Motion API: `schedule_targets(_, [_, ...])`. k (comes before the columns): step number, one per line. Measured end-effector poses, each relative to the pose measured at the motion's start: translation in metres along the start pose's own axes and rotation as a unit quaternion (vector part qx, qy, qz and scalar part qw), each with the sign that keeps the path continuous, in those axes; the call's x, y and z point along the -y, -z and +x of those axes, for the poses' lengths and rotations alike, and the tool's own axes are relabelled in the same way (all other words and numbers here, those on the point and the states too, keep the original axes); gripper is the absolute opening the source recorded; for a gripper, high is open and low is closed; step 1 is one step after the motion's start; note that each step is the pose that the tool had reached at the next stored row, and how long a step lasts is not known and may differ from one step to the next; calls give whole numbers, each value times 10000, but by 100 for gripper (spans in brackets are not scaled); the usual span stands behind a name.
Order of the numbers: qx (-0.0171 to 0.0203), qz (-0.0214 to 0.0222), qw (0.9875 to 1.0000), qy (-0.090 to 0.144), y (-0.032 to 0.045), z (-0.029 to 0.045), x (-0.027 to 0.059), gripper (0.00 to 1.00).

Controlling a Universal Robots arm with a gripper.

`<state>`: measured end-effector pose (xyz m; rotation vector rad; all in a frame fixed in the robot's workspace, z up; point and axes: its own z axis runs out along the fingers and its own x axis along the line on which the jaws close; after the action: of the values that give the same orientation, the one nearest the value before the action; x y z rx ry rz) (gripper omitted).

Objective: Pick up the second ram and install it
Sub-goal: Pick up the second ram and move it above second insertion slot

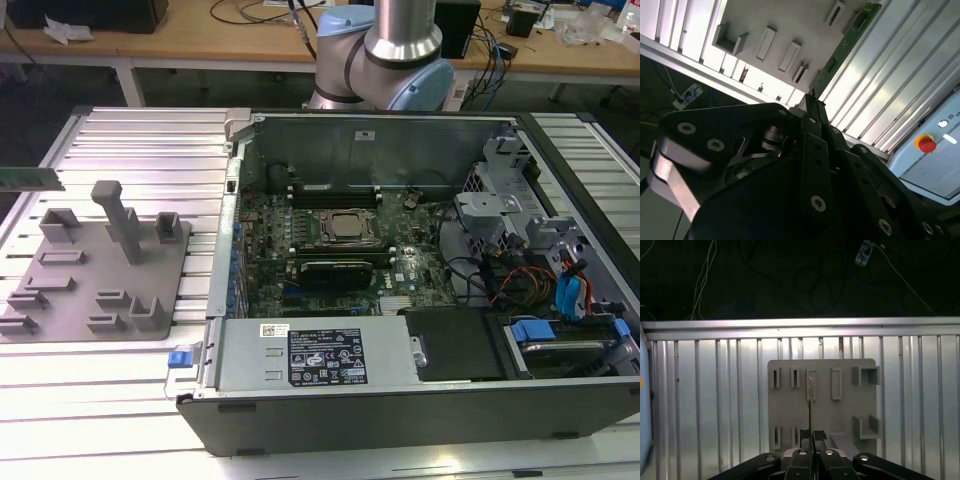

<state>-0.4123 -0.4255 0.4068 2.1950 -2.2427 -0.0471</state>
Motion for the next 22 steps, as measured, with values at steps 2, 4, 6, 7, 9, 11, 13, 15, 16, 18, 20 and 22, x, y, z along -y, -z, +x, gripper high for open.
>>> schedule_targets(2, [-1,4,10000,0,45,-13,-2,9])
schedule_targets(4, [-1,7,10000,0,94,-20,-3,9])
schedule_targets(6, [-37,22,10000,-1,204,-66,-6,9])
schedule_targets(7, [-73,25,10000,-1,286,-76,-8,9])
schedule_targets(9, [-102,26,9999,-1,345,-82,-9,9])
schedule_targets(11, [-104,25,9999,-2,348,-84,-4,9])
schedule_targets(13, [-103,26,9999,-2,349,-86,112,9])
schedule_targets(15, [-103,27,9999,-2,351,-89,252,9])
schedule_targets(16, [-104,26,9999,-4,353,-90,306,9])
schedule_targets(18, [-104,25,9999,-4,358,-94,518,9])
schedule_targets(20, [-104,26,9999,-5,362,-99,684,9])
schedule_targets(22, [-103,26,9999,-5,365,-102,864,9])
